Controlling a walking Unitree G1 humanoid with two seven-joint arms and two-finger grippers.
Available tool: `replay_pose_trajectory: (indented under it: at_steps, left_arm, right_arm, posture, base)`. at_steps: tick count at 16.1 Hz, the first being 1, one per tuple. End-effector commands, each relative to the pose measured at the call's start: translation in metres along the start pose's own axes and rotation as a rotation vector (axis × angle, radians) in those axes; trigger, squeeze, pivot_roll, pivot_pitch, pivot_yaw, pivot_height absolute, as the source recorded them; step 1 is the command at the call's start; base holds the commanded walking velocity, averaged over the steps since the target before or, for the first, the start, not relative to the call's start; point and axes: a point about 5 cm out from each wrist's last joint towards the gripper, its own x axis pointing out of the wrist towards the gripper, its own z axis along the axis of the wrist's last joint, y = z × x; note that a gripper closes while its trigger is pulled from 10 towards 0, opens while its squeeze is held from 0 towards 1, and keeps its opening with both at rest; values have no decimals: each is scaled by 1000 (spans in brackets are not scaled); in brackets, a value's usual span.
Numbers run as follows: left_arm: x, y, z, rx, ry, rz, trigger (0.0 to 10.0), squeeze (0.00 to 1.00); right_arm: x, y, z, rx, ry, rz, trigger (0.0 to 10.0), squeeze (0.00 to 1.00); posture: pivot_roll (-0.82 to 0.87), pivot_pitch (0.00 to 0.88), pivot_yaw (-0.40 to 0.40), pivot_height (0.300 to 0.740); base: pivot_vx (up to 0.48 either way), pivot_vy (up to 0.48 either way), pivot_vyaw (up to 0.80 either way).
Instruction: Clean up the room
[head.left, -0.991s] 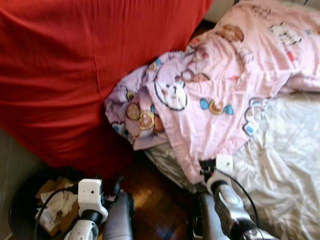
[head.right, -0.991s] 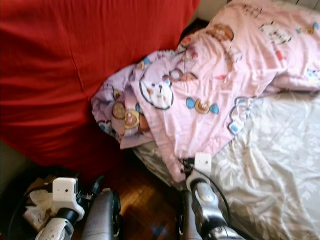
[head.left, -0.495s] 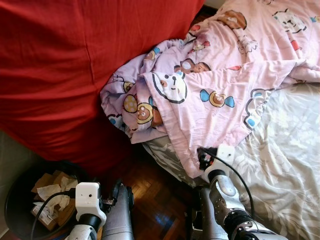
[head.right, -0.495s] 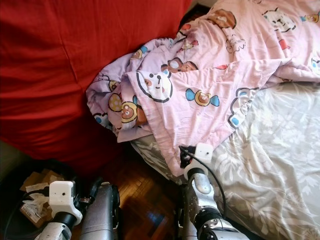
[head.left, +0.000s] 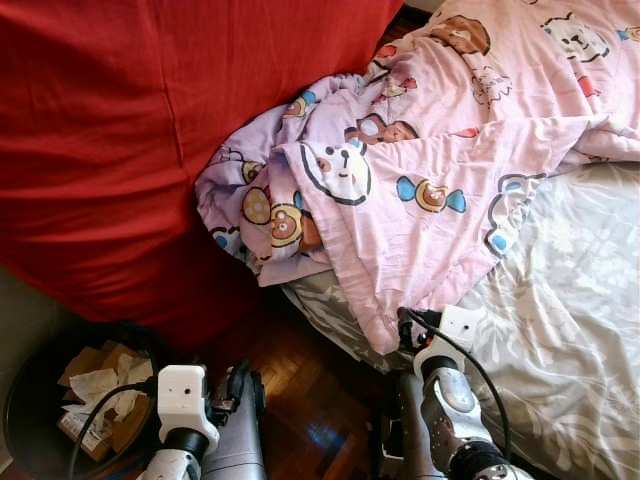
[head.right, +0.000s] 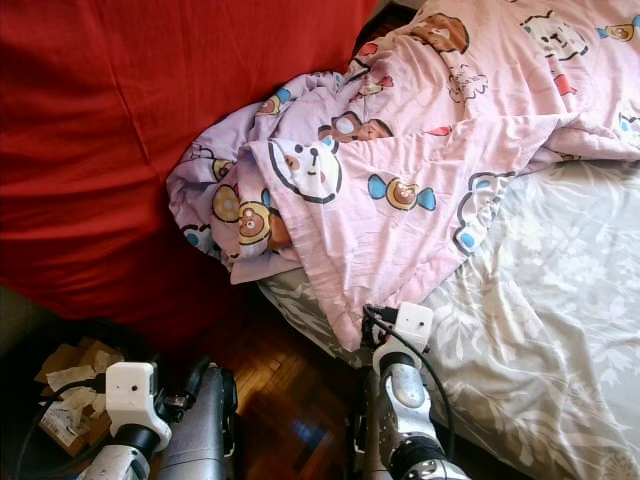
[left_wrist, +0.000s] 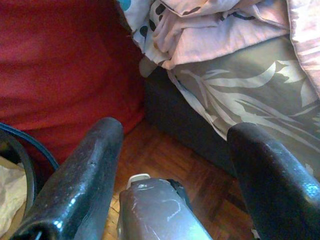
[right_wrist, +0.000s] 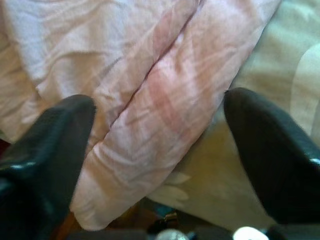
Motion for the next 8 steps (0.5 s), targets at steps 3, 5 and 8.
replay_pose_trajectory:
  at_steps: [3, 5, 8]
  left_arm:
    - [-7, 2, -7, -1, 40, 17, 10000, 0]
    - [-10, 2, -8, -2, 46, 19, 10000, 0]
    - [-13, 1, -10, -2, 57, 20, 10000, 0]
  right_arm:
    - [-5, 0, -16, 36, 88, 2, 10000, 0]
    - [-3, -1, -14, 53, 99, 0, 10000, 0]
    - [-1, -4, -15, 100, 130, -22, 10000, 0]
  posture:
    - [137, 343, -2, 575]
    - [137, 353, -3, 575]
    - [141, 360, -3, 575]
  base:
    - [0, 0, 0]
    - [0, 0, 0]
    - [0, 0, 0]
